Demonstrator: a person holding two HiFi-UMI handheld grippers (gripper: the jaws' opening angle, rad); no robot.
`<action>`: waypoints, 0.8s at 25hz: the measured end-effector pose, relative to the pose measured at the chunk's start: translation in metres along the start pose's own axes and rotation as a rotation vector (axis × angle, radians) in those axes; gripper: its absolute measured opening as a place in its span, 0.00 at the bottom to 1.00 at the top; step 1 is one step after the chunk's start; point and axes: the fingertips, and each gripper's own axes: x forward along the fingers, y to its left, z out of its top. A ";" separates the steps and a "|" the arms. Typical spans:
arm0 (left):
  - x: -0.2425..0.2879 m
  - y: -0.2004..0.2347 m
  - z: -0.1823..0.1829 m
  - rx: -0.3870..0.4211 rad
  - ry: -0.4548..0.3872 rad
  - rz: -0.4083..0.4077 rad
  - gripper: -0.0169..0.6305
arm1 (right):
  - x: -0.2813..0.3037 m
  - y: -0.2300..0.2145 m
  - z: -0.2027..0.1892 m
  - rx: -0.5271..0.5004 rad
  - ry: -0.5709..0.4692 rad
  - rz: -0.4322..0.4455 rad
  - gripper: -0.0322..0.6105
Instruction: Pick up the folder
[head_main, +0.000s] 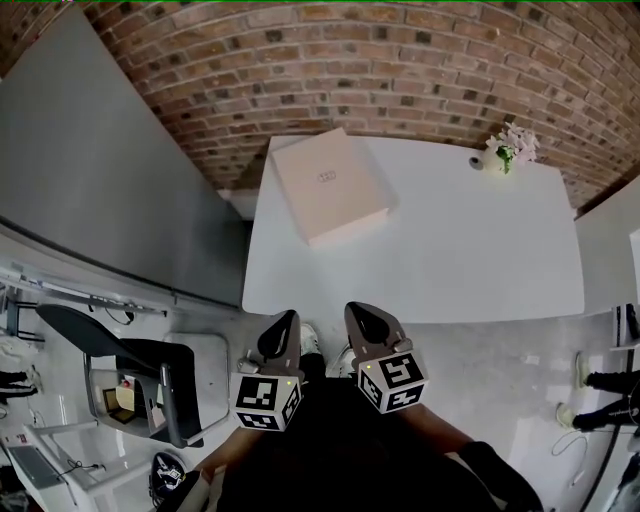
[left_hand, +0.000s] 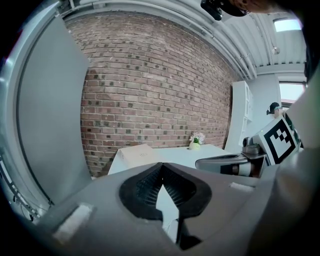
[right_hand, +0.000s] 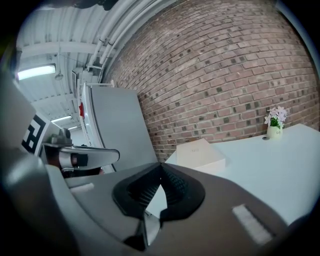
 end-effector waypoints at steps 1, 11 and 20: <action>0.005 0.001 0.000 -0.002 0.002 -0.006 0.02 | 0.003 -0.003 0.001 -0.001 0.002 -0.005 0.05; 0.071 0.022 0.032 -0.002 -0.024 -0.118 0.03 | 0.043 -0.040 0.032 -0.015 -0.002 -0.119 0.05; 0.120 0.061 0.044 -0.042 -0.016 -0.192 0.03 | 0.091 -0.054 0.046 -0.032 0.057 -0.189 0.05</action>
